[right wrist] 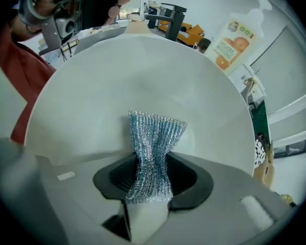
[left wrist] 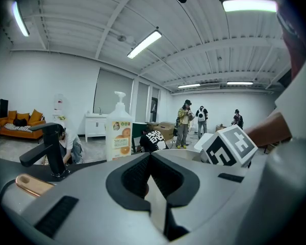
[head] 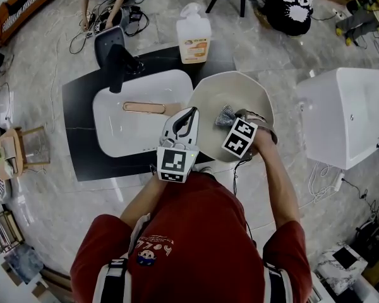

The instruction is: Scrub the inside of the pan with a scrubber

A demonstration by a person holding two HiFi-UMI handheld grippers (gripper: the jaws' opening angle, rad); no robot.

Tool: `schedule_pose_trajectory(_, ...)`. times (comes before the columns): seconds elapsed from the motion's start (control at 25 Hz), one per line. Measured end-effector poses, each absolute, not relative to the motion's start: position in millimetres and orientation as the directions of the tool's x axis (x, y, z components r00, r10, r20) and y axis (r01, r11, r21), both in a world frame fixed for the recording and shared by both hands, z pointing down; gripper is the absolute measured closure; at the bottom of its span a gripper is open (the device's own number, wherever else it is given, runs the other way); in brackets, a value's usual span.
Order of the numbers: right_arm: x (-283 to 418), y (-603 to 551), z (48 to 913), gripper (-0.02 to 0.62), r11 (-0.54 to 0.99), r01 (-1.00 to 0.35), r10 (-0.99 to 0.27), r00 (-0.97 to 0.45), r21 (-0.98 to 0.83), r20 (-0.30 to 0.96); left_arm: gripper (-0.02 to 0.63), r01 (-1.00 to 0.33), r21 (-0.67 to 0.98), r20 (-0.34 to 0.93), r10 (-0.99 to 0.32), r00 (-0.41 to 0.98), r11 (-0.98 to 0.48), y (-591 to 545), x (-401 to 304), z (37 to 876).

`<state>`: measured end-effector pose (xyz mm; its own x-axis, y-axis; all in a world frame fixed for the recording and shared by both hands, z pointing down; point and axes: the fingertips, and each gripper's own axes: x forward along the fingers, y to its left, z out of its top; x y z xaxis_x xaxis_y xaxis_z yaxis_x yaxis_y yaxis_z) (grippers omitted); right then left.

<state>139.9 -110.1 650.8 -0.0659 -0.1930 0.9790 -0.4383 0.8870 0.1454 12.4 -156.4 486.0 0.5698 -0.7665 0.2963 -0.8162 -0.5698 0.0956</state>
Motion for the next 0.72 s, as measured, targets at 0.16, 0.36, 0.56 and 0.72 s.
schedule_pose_trajectory(0.16,158,-135,652,0.416,0.843,-0.478,-0.275,0.01,0.246,0.961,0.6,-0.815,0.095,0.299,-0.764,0.571,-0.572,-155,13,486)
schedule_pose_trajectory(0.36,165,-163,654,0.416,0.8,-0.506,-0.341,0.059,0.323,0.938,0.6,-0.811,0.095,0.304,-0.759,0.575,-0.577,-158,11,487)
schedule_pose_trajectory(0.56,171,-165,655,0.416,0.799,-0.489,-0.33,0.133,0.352,0.935,0.6,-0.812,0.09,0.3,-0.762,0.574,-0.576,-160,10,485)
schedule_pose_trajectory(0.72,175,-153,655,0.416,0.811,-0.487,-0.278,0.166,0.324,0.946,0.6,-0.814,0.091,0.3,-0.763,0.572,-0.574,-159,9,485)
